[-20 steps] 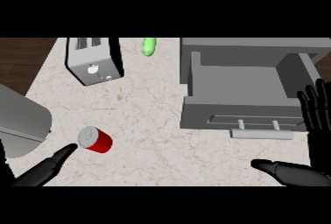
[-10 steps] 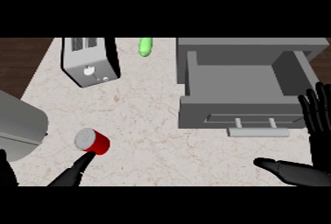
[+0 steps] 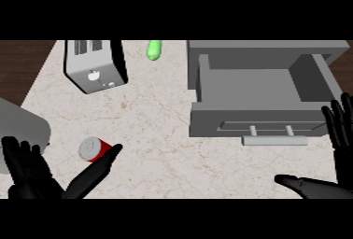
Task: Pick up the can, place it into the drawer and close the drawer
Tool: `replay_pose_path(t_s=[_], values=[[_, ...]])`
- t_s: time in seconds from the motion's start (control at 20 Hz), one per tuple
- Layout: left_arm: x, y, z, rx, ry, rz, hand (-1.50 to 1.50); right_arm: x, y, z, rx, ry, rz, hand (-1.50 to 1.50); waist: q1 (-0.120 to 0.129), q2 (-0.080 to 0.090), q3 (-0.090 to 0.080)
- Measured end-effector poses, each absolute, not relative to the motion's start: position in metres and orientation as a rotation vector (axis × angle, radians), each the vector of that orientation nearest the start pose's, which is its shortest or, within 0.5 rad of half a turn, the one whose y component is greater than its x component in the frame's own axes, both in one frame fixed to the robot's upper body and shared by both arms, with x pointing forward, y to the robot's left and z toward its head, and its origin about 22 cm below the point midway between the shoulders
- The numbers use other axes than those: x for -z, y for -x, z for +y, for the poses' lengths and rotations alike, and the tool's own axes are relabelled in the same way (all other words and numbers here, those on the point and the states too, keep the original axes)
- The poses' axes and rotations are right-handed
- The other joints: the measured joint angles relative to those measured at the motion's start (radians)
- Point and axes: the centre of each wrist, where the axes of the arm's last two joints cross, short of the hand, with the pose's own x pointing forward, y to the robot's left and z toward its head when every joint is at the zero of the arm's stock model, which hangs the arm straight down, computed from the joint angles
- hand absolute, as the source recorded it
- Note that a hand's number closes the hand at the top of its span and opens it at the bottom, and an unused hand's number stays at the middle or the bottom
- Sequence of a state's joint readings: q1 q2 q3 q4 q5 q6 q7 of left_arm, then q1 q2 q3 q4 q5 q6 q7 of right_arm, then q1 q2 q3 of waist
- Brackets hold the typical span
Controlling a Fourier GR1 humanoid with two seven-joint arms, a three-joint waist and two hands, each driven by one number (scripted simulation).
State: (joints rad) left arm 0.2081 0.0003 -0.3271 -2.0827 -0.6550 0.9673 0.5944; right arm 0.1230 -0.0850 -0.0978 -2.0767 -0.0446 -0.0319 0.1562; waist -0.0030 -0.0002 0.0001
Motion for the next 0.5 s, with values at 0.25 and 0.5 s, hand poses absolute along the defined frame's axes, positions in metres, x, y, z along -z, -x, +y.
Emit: replay_pose_path(t_s=[0.25, 0.5], values=[[-0.059, -0.188, 0.167, -0.622, -0.736, -1.474, -1.5, -0.106, -0.187, -0.28, 0.069, 0.172, -1.819, -1.5, -0.001, 0.0, 0.0], [-0.038, -0.184, 0.165, -0.629, -0.751, -1.439, -1.5, -0.106, -0.188, -0.279, 0.072, 0.184, -1.83, -1.5, 0.002, 0.0, 0.0]])
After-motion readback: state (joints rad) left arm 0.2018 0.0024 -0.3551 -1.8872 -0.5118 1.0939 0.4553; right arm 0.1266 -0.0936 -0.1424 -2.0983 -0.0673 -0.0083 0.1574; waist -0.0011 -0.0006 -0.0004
